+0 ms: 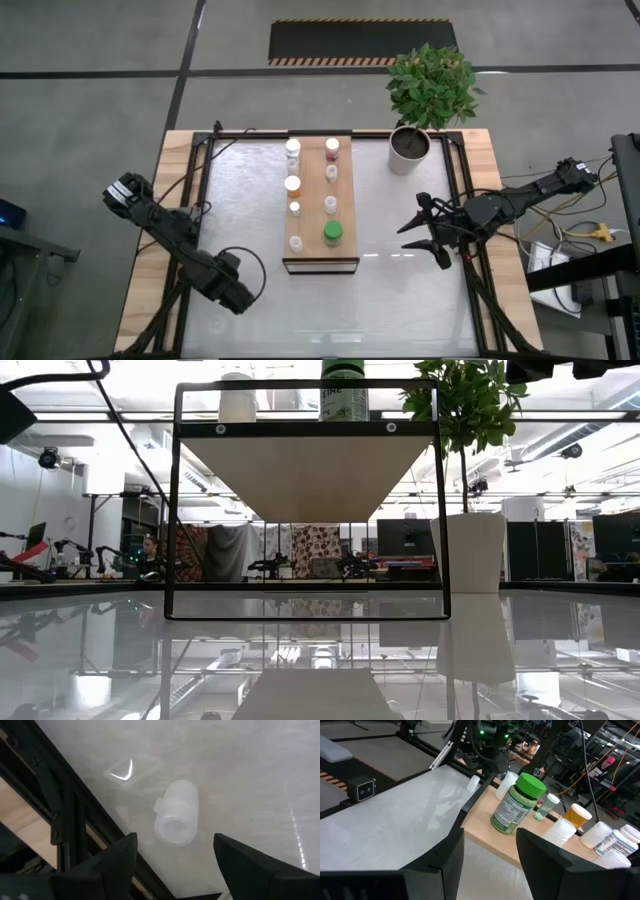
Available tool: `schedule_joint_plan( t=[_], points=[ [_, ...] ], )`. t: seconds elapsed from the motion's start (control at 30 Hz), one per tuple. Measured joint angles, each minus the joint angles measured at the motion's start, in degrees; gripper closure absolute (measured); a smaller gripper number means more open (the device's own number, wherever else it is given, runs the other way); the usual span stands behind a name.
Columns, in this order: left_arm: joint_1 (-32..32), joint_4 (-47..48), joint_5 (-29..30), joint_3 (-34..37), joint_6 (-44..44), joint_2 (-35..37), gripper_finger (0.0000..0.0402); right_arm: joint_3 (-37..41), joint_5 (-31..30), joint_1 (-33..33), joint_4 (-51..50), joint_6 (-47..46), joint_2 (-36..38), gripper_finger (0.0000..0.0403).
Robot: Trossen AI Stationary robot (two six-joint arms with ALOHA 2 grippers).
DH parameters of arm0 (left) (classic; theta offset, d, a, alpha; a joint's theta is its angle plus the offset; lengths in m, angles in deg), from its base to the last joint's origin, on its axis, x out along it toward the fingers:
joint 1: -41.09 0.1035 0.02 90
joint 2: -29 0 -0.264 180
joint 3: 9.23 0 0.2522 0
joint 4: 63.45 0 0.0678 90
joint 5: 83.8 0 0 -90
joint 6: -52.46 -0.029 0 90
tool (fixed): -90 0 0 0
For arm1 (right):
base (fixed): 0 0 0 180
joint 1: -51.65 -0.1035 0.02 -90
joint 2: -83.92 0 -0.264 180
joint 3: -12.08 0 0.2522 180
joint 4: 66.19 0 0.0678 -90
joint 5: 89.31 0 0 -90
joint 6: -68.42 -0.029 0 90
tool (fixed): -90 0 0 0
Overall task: Pick and place medicine bottles onto shelf by color
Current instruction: Put the transparent pill bottle on the shelf
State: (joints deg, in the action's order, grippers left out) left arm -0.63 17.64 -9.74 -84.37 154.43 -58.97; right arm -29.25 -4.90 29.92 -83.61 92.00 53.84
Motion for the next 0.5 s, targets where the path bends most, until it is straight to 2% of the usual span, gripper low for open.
schedule_joint_plan(
  t=[0.17, 0.5],
  points=[
    [-1.3, -1.1, 3.0, 0.0, 1.3, 0.0, 0.0157, 0.0, 0.0, 0.0, 0.1, 0.0, 0.0, 0.0232],
    [-4.1, -7.5, 3.0, 3.3, 5.8, 0.0, 0.0157, 0.0, 0.0, 0.0, 0.1, -0.2, 0.0, 0.0232]
  ],
)
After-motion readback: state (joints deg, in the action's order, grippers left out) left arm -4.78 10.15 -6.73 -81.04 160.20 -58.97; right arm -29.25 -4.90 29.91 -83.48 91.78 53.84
